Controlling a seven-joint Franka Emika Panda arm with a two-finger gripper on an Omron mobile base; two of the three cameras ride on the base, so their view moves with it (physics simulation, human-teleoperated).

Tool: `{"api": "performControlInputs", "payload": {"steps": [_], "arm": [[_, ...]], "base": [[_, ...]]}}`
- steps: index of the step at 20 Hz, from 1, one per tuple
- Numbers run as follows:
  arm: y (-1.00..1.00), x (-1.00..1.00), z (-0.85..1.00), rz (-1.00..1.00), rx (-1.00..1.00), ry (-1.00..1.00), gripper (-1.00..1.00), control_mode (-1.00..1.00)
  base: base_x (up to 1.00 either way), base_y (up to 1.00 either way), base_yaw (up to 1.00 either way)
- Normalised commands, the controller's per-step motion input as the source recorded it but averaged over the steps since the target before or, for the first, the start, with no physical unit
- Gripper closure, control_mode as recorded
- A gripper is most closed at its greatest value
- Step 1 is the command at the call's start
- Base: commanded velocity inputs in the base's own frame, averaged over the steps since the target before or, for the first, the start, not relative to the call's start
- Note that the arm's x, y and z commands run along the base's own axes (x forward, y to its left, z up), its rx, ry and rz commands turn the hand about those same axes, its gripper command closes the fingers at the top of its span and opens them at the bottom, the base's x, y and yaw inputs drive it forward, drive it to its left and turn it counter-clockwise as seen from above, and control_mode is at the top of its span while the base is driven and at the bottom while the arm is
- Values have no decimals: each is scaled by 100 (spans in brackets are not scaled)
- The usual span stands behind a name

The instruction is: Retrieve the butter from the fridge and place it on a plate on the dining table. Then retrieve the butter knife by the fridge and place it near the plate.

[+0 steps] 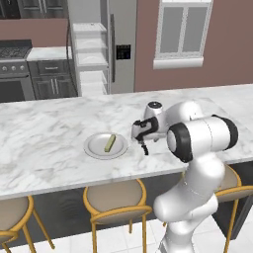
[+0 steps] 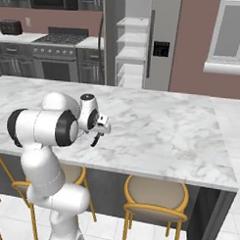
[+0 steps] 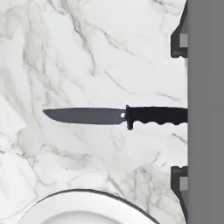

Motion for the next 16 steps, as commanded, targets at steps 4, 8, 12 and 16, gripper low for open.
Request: {"api": "performControlInputs", "payload": {"steps": [4,8,12,16], "arm": [[0,-84,98,0,0,-3,-100,-100],[0,-78,80,0,0,5,-100,-100],[0,-88,93,0,1,3,-100,-100],[0,-90,77,0,3,1,-100,-100]], "base": [[0,0,0],[0,0,0],[0,0,0],[0,0,0]]}}
